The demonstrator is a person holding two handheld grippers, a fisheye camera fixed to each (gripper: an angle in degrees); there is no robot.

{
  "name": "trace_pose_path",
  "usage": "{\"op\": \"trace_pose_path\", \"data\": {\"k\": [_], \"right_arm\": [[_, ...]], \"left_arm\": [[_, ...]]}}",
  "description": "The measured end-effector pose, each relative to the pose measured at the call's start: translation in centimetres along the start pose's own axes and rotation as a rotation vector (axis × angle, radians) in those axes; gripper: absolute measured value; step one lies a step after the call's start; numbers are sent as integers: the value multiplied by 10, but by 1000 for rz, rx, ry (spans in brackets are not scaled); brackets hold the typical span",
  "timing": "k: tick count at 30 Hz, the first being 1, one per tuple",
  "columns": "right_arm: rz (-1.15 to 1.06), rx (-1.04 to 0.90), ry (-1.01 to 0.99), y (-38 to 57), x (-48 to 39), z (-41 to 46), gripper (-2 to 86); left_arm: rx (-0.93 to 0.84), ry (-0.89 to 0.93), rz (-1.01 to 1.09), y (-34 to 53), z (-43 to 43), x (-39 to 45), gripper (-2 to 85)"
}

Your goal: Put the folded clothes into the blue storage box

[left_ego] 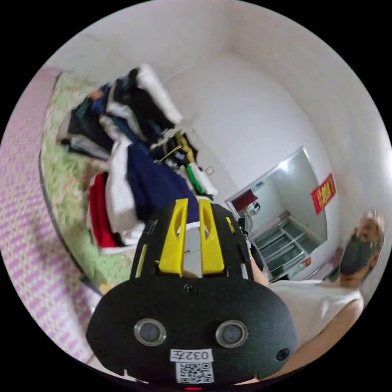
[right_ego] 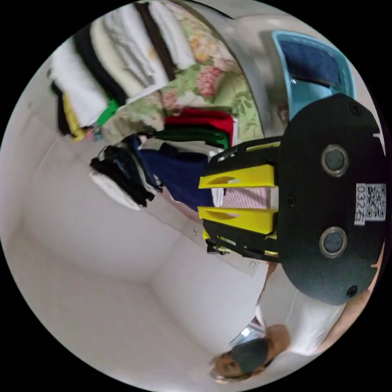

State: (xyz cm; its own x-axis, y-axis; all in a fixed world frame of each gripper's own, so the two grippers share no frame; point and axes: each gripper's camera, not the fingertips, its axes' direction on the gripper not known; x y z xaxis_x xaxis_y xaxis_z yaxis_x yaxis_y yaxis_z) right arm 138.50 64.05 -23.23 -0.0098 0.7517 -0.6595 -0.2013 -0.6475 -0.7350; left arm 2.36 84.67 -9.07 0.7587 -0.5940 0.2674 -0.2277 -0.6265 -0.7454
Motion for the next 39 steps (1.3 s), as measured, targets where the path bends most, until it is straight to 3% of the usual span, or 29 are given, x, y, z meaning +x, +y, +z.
{"op": "trace_pose_path", "data": {"k": [5, 12, 22, 30, 39], "right_arm": [[238, -85, -75, -24, 45, 43, 114], [335, -90, -179, -56, 64, 88, 110], [271, -151, -105, -100, 53, 128, 81], [186, -173, -5, -128, 35, 140, 42], [153, -75, -161, -152, 15, 132, 40]], "left_arm": [[-58, 140, -300, -1, -17, -69, 73], [-126, 159, -386, -4, -32, -93, 79], [-235, 93, -320, -28, -27, -84, 67], [-363, -107, -192, -48, -24, -70, 38], [-219, 256, -235, -80, -47, -69, 23]]}}
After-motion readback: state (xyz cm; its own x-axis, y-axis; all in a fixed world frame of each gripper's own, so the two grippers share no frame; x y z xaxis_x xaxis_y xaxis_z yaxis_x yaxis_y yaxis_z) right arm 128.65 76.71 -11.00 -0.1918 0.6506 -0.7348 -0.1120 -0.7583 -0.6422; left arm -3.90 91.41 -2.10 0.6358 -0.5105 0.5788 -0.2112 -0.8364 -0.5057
